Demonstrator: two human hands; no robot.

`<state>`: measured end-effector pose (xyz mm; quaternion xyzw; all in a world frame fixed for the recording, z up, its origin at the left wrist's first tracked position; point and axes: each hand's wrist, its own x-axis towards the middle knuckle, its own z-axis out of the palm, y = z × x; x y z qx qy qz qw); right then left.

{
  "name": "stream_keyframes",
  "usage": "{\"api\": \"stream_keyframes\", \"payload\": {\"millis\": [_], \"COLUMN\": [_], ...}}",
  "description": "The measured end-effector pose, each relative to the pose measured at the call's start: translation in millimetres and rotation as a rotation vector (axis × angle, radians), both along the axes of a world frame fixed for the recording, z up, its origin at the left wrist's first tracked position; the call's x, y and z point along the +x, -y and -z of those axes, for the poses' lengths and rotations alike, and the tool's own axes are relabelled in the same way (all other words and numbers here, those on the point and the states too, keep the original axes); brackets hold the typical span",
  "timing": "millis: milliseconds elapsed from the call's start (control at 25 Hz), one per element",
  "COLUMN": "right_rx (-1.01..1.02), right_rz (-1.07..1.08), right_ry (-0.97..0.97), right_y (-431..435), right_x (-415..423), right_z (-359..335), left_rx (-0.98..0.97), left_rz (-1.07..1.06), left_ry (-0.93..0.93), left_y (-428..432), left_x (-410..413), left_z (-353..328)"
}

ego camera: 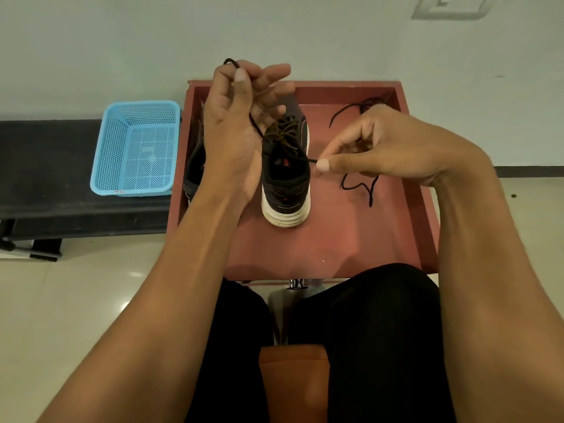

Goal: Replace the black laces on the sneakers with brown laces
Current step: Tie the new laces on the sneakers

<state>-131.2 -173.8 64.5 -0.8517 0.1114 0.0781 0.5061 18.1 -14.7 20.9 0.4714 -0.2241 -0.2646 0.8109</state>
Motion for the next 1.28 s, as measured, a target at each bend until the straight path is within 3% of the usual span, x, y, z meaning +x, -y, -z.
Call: {"api": "stream_keyframes", "payload": {"millis": [160,320,480,600,760,920,1120,1280], "right_rx": [0.102,0.033,-0.065,-0.106,-0.264,-0.256,-0.112,-0.011], "right_rz": [0.064,0.151,0.434,0.513,0.322,0.047,-0.052,0.073], "right_ry": [0.235,0.370,0.514,0.469,0.223,0.040,0.014,0.214], "right_y": [-2,-3,9,13,1,-18,-25,-24], "right_x": [-4,-2,7,15,28,35,26,16], "right_z": [-27,-37,-18,9,33,24,-8,-31], "left_rx": [0.202,0.262,0.223,0.162,-0.043,-0.163,0.036,0.316], "left_rz": [0.072,0.217,0.345,0.410,0.416,0.253,0.040,0.101], "left_ry": [0.362,0.449,0.371,0.225,0.005,-0.179,-0.108,0.108], "left_y": [7,10,10,9,4,-2,-4,1], "left_x": [-14,-30,-39,-38,-30,-15,-10,-20], "left_z": [4,0,-8,-13,-16,-14,-8,-7]}}
